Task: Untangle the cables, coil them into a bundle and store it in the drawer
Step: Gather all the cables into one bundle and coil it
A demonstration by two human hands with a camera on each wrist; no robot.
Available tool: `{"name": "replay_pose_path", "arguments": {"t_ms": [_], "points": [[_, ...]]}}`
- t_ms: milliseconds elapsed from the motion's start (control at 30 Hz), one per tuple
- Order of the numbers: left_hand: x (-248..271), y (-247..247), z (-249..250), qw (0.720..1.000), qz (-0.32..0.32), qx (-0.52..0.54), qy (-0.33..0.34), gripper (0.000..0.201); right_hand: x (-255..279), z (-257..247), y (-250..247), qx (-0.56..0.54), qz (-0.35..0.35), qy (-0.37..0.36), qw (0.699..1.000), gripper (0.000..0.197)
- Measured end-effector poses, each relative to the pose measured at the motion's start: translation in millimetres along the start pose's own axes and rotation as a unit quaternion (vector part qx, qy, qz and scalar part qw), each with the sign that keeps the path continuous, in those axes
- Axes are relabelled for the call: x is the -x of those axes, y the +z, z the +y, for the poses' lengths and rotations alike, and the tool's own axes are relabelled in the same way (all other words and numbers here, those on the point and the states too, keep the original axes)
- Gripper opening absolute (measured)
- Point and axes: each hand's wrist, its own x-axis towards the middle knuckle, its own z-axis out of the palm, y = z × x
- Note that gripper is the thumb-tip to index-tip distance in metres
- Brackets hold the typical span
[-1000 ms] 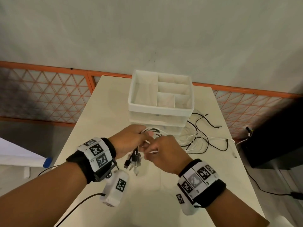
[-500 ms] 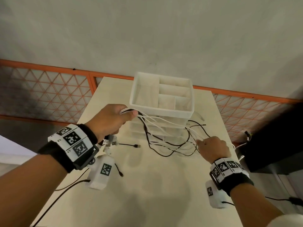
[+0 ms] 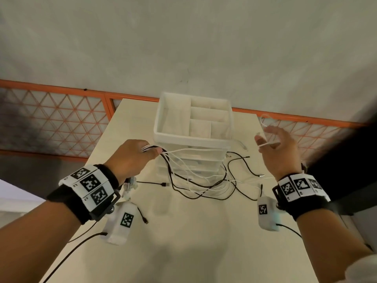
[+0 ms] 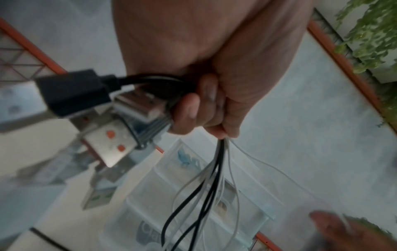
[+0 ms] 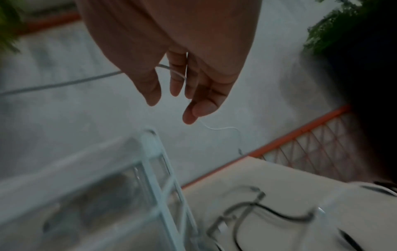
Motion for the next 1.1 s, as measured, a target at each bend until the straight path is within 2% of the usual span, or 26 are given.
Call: {"name": "replay_pose_path", "arguments": {"t_ms": [67,100,133,167,200,267,300,367,400,433,467,533,600,667,767,833,933,1000,1067,1100], "points": [[3.9,-2.6,0.5,0.999,-0.036,0.015,0.009,0.043,9.4,16.6,9.9,0.065,-0.108,0.039,0.991,0.054],[6.2,-3.7,0.5,0.998,-0.056,0.018,0.016,0.039,15.7,25.7,15.8,0.113,-0.176,0.061,0.976,0.065],[8.2,-4.2,-0.1,0.997,-0.072,0.020,0.023,0.036,22.7,31.8,20.9,0.153,-0.234,0.078,0.957,0.071],[10.3,-4.3,0.1,0.996,-0.083,0.016,0.031,0.035,29.9,32.2,24.4,0.175,-0.269,0.083,0.943,0.069],[12.1,-3.3,0.1,0.995,-0.090,0.004,0.039,0.033,36.6,26.9,27.1,0.169,-0.280,0.067,0.943,0.059],[16.9,1.8,3.5,0.992,-0.108,-0.028,0.058,0.028,52.5,1.0,30.1,0.074,-0.277,-0.008,0.958,0.039],[19.7,5.8,6.7,0.989,-0.126,-0.044,0.070,0.025,62.0,-17.7,32.3,0.013,-0.286,-0.053,0.957,0.040],[25.5,15.9,14.9,0.977,-0.191,-0.050,0.085,0.016,82.8,-58.7,39.8,-0.072,-0.343,-0.139,0.926,0.068],[28.5,20.9,19.2,0.968,-0.231,-0.039,0.090,0.009,91.1,-74.0,47.8,-0.085,-0.379,-0.166,0.906,0.084],[31.9,24.0,23.6,0.958,-0.266,-0.029,0.100,0.004,97.6,-83.5,57.2,-0.081,-0.406,-0.191,0.890,0.092],[33.3,26.1,25.2,0.950,-0.288,-0.024,0.115,0.007,101.3,-88.1,65.8,-0.074,-0.412,-0.217,0.882,0.089],[33.5,26.5,21.1,0.947,-0.294,-0.016,0.128,0.017,98.6,-88.8,72.9,-0.072,-0.373,-0.239,0.893,0.054],[31.8,24.2,6.1,0.959,-0.258,-0.003,0.120,0.021,90.2,-81.9,70.8,-0.106,-0.323,-0.200,0.919,0.020],[31.6,24.5,-11.3,0.970,-0.216,-0.013,0.111,0.009,85.5,-73.7,68.1,-0.134,-0.296,-0.159,0.932,0.009],[32.6,30.5,-23.6,0.972,-0.207,-0.044,0.102,0.017,85.7,-65.7,66.8,-0.069,-0.346,-0.137,0.926,0.010],[33.9,33.4,-17.9,0.967,-0.212,-0.080,0.121,0.019,89.9,-67.8,65.5,-0.015,-0.404,-0.136,0.905,0.022],[31.8,34.8,-3.3,0.953,-0.223,-0.118,0.165,0.016,97.1,-79.1,67.5,-0.033,-0.426,-0.171,0.888,0.034],[27.5,32.7,2.2,0.965,-0.210,-0.059,0.143,0.024,97.1,-84.2,66.4,-0.073,-0.395,-0.181,0.898,0.038],[23.3,28.0,2.0,0.975,-0.182,0.093,0.081,0.046,92.5,-84.0,60.5,-0.138,-0.368,-0.134,0.910,0.040],[22.0,25.8,0.6,0.969,-0.177,0.167,0.042,0.060,90.0,-82.4,56.6,-0.177,-0.360,-0.108,0.910,0.036]]}}
